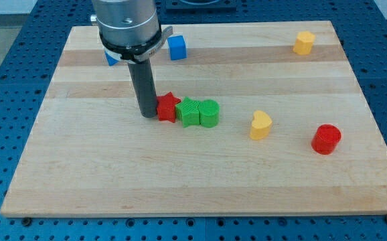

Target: Point your arm at the left side of the red circle

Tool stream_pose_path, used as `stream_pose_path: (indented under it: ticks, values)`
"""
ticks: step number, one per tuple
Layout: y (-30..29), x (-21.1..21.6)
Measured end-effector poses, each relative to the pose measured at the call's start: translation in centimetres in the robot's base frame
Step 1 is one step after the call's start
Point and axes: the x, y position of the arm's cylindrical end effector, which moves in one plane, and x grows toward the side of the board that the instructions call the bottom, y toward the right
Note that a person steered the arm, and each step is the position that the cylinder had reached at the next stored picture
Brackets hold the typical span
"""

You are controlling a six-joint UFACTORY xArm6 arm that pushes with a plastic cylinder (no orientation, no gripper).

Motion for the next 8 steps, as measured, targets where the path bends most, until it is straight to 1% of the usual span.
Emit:
stream_pose_path:
  ticks: [1, 2, 3, 5, 6, 7, 8]
  values:
    - [0.0, -4.2]
    - [1.0, -5.3]
    - [5.2, -4.9]
    - [21.0, -4.7]
    - [25.3, -4.7]
    - [25.5, -3.7]
    - [26.0, 2.6]
